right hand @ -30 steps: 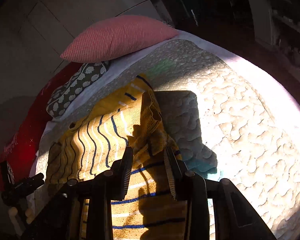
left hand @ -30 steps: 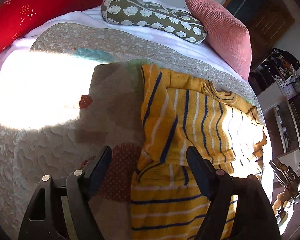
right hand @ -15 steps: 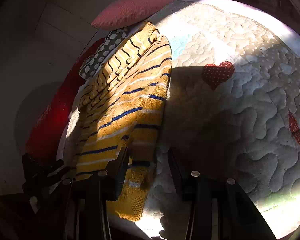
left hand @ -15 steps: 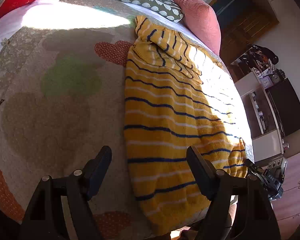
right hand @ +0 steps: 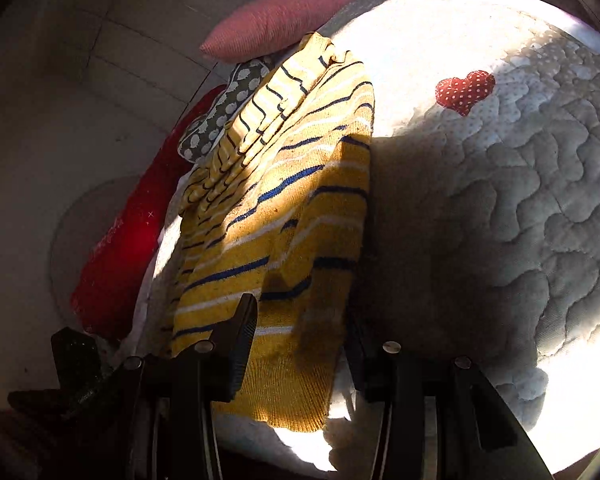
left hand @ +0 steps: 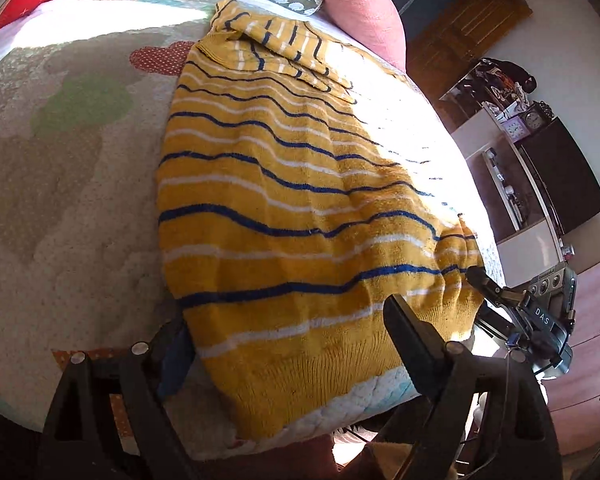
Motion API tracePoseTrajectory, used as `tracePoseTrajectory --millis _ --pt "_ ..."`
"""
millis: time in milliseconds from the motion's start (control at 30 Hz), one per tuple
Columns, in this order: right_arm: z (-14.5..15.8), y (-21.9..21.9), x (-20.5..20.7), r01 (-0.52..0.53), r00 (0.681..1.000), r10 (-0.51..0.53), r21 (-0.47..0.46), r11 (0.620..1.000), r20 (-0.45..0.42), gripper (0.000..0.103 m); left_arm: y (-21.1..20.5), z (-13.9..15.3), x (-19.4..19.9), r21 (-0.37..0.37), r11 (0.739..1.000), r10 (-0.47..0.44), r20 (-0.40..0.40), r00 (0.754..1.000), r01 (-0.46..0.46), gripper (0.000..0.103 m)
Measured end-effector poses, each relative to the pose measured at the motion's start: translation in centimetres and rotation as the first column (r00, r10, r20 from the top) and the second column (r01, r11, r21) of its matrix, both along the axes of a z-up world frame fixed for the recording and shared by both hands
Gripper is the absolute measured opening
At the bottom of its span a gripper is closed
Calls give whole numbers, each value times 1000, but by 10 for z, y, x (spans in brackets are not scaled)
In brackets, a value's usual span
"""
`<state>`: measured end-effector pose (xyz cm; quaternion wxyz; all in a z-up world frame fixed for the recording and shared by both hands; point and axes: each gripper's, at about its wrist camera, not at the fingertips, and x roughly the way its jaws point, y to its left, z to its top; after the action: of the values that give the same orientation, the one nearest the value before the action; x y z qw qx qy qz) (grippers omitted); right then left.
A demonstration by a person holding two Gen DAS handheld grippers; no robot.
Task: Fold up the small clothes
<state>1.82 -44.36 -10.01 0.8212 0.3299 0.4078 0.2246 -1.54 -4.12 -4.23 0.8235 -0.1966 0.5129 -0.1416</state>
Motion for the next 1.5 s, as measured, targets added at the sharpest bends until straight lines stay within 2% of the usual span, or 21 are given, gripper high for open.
tracePoseTrajectory --millis 33,67,100,133,233,433,600,700,800,833,867,900,933,1133,1267,1300,1367,1400,1433,1467,1500 --pt "-1 2 2 -3 1000 3 0 1000 2 40 -1 -1 2 17 1000 17 -14 1000 -17 68" --pt "-1 3 4 -8 1000 8 -4 1000 -1 17 -1 -1 4 52 998 38 -29 999 -36 52" --pt "-2 3 6 -12 1000 11 -6 1000 -13 6 2 -1 5 72 997 42 -44 998 -38 15" --pt "-2 1 6 -13 1000 13 13 1000 -22 6 7 0 6 34 999 33 -63 997 -31 13" --pt "9 -10 -7 0 1000 -1 71 997 18 6 21 9 -1 -27 998 53 -71 996 -55 12" --pt "17 -37 -42 33 999 -39 179 983 32 6 22 34 -23 2 999 48 -25 999 -48 7" --pt "-7 -51 -64 70 997 -64 207 976 -35 5 22 25 -40 34 998 47 -49 998 -45 7" --pt "-12 -55 -69 80 997 -74 202 976 -36 8 32 17 -44 -6 998 55 -62 997 -55 7" --pt "4 -56 -74 95 995 -97 101 990 12 10 43 19 -46 -10 996 87 -46 995 -87 7" --pt "9 -55 -74 94 995 -96 67 993 27 14 44 20 -48 11 995 97 -35 995 -97 10" --pt "12 -53 -73 91 995 -93 44 995 35 29 45 20 -48 34 994 107 -24 994 -106 13" --pt "13 -52 -72 87 995 -88 31 996 38 44 44 21 -49 48 992 115 -14 993 -114 25" --pt "14 -50 -71 80 996 -81 26 996 42 49 45 20 -48 51 992 120 -12 993 -119 37" --pt "8 -31 -57 39 999 -38 -59 997 28 49 29 12 -32 -5 999 52 -26 998 -52 55" --pt "6 -18 -48 42 998 -37 -111 993 50 49 2 0 -22 20 1000 -9 -34 999 10 68" --pt "6 -15 -46 41 998 -35 -122 992 58 51 -3 -4 -22 37 999 -15 -40 999 17 68" --pt "4 -11 -44 21 997 -13 -121 992 72 49 -9 -5 -23 81 996 -24 -33 999 27 50" --pt "3 -10 -43 8 997 0 -113 994 71 33 -9 -4 -22 72 996 -41 -44 998 44 20" --pt "2 -11 -40 -10 998 16 -95 995 58 17 -5 -4 -21 35 998 -45 -62 997 48 15" --pt "0 -13 -36 -35 999 37 -54 998 34 10 0 -2 -20 -7 999 -32 -69 997 31 15" --pt "-2 -16 -33 -38 999 38 -5 999 15 10 3 1 -19 -34 999 -26 -71 997 23 14"
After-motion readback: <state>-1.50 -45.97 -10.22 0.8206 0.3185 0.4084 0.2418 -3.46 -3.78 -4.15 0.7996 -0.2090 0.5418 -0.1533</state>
